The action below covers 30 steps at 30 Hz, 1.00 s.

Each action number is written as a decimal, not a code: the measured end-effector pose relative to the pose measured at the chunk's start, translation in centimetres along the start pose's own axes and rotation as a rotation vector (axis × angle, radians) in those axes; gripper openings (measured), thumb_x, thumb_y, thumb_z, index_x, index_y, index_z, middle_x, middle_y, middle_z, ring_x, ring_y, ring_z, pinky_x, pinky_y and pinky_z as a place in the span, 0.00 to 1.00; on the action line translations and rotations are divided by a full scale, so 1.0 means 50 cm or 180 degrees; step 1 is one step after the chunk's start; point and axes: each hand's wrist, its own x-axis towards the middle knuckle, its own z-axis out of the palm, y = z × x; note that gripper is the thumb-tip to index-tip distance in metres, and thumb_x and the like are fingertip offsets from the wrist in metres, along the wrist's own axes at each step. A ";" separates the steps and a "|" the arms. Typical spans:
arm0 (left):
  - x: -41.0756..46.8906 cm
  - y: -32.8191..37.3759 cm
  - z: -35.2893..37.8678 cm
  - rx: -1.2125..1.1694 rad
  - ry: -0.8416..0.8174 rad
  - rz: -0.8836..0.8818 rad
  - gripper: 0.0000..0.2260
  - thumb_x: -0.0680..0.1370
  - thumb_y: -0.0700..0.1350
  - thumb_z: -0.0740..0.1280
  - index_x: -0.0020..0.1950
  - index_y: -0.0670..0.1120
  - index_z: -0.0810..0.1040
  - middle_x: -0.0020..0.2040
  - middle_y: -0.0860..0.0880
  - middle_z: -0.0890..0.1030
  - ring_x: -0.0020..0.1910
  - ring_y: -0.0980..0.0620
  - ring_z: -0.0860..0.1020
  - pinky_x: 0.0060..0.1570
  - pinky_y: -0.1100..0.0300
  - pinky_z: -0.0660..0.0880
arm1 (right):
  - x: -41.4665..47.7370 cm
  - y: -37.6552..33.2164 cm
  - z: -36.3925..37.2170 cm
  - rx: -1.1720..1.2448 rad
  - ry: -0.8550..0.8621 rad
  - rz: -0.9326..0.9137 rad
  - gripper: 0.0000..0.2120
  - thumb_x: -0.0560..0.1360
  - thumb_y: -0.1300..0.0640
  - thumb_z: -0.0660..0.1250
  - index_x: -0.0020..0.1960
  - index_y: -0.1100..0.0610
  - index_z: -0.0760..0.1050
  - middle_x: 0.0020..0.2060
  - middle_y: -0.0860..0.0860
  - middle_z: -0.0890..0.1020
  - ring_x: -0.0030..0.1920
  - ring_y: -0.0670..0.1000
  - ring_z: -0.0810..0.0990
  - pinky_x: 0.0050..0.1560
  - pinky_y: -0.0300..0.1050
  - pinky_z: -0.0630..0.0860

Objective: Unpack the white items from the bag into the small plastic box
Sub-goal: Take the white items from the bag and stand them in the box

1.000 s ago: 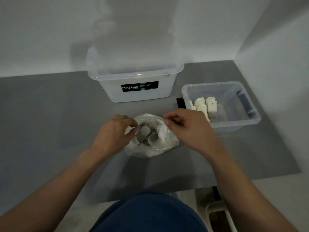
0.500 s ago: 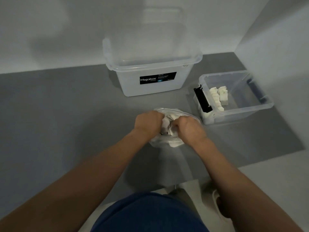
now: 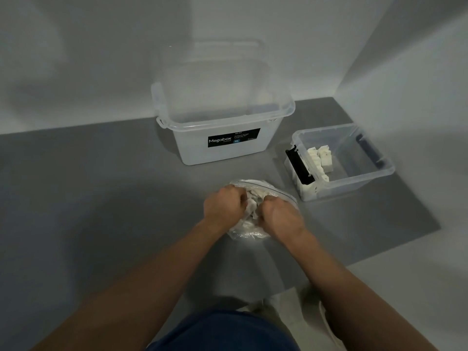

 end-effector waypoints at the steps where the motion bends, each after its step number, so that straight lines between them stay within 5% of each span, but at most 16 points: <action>1: 0.001 -0.002 -0.001 -0.0054 -0.0006 -0.0059 0.07 0.75 0.51 0.62 0.46 0.54 0.80 0.47 0.54 0.81 0.45 0.49 0.81 0.40 0.57 0.77 | -0.001 0.000 0.000 -0.0033 0.0059 -0.0034 0.10 0.77 0.55 0.67 0.55 0.55 0.82 0.53 0.53 0.82 0.51 0.56 0.83 0.47 0.47 0.76; 4: 0.005 -0.015 -0.003 -0.0211 -0.0050 -0.0133 0.06 0.75 0.48 0.62 0.45 0.53 0.79 0.46 0.53 0.82 0.45 0.48 0.81 0.42 0.54 0.79 | -0.008 0.003 0.002 0.0101 0.0195 -0.0330 0.10 0.77 0.54 0.65 0.52 0.53 0.84 0.50 0.52 0.82 0.50 0.57 0.82 0.44 0.49 0.77; 9: 0.007 -0.006 -0.005 0.0175 -0.0186 0.0228 0.14 0.77 0.53 0.64 0.62 0.55 0.78 0.61 0.51 0.79 0.57 0.46 0.79 0.53 0.52 0.77 | -0.025 0.012 0.003 0.0232 -0.0168 -0.0935 0.13 0.79 0.55 0.64 0.59 0.46 0.83 0.59 0.45 0.81 0.58 0.52 0.80 0.46 0.45 0.75; 14: 0.015 0.009 0.005 0.0515 -0.0117 0.0245 0.12 0.78 0.51 0.62 0.60 0.52 0.77 0.58 0.49 0.80 0.54 0.45 0.80 0.46 0.54 0.75 | -0.014 0.045 0.006 0.0434 0.0102 -0.0245 0.13 0.74 0.63 0.66 0.56 0.54 0.84 0.52 0.54 0.82 0.49 0.59 0.83 0.48 0.52 0.81; 24: 0.022 0.045 -0.009 0.0378 -0.0217 0.0123 0.06 0.77 0.45 0.62 0.47 0.52 0.78 0.47 0.51 0.82 0.46 0.46 0.81 0.41 0.55 0.76 | 0.008 0.044 0.020 0.0886 0.0177 0.0536 0.12 0.77 0.56 0.63 0.50 0.60 0.83 0.52 0.56 0.82 0.51 0.57 0.81 0.49 0.45 0.75; 30: 0.008 0.014 -0.022 -0.0245 -0.0038 0.0135 0.05 0.75 0.50 0.65 0.46 0.54 0.80 0.44 0.55 0.81 0.43 0.52 0.79 0.39 0.57 0.76 | -0.010 0.044 0.002 0.1409 0.0220 0.0426 0.05 0.75 0.57 0.67 0.46 0.50 0.81 0.44 0.47 0.85 0.47 0.53 0.82 0.48 0.48 0.79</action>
